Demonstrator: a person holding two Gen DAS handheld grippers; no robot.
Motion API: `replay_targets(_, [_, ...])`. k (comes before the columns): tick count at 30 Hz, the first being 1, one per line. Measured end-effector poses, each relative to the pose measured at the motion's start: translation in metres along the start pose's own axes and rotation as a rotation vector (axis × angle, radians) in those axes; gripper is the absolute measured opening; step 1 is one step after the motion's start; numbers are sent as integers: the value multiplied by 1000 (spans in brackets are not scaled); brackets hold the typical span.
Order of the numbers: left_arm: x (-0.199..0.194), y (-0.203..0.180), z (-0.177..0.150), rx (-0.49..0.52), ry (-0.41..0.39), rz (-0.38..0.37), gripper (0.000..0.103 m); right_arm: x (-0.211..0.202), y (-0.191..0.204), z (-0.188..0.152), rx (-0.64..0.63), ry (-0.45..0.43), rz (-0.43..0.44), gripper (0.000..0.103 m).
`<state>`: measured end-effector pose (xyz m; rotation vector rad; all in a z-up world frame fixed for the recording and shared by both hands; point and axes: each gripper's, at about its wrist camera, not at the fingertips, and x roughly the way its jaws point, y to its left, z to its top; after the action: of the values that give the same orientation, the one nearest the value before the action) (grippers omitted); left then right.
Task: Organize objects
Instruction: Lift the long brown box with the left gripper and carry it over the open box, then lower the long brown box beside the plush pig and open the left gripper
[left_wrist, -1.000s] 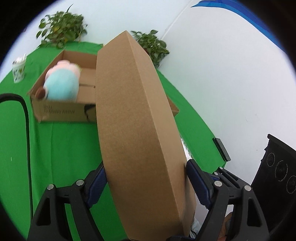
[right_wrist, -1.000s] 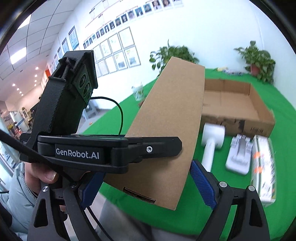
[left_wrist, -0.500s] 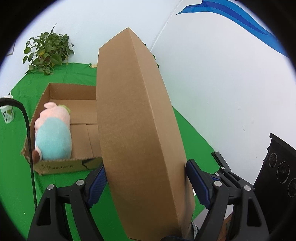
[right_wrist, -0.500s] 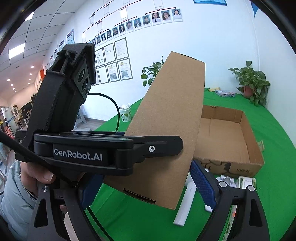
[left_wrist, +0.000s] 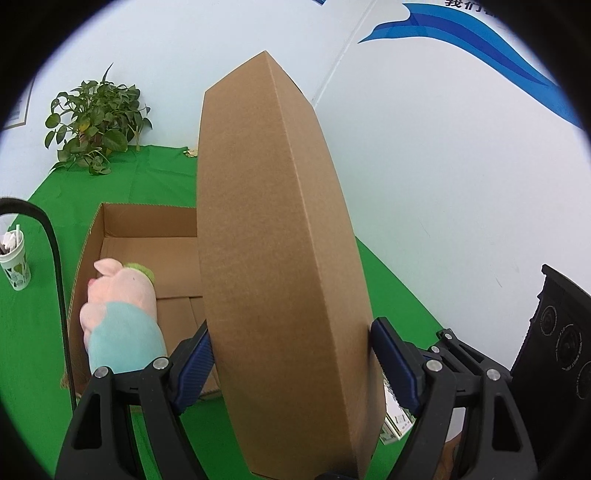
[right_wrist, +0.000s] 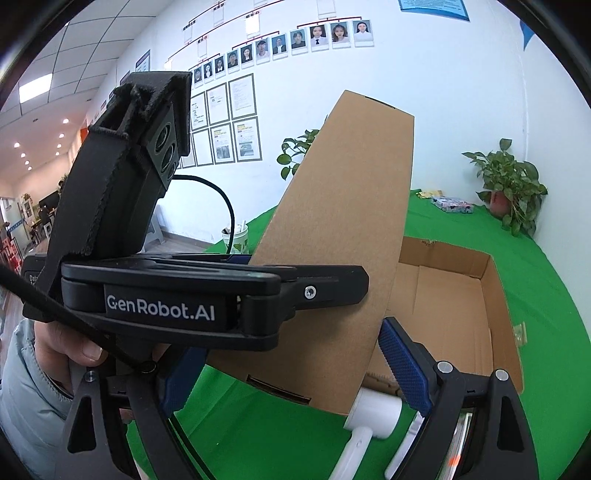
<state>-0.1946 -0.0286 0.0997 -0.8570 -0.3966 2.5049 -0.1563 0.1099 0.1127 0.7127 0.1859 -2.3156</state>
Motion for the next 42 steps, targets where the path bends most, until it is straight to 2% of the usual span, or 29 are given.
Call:
replay_targets(7, [18, 22, 21, -18, 8, 33, 81, 45, -2, 31, -16, 26, 9, 88])
replay_targets(15, [46, 49, 23, -66, 39, 50, 81, 99, -12, 45, 14, 76, 34, 88])
replay_targets(22, [69, 72, 21, -101, 88, 75, 81, 131, -19, 35, 45, 123, 65, 88])
replay_targets(34, [109, 93, 5, -138, 232, 160, 81, 192, -47, 20, 156, 232, 158, 87])
replay_targets(42, [111, 95, 4, -159, 258, 198, 81, 214, -57, 24, 199, 261, 167, 84])
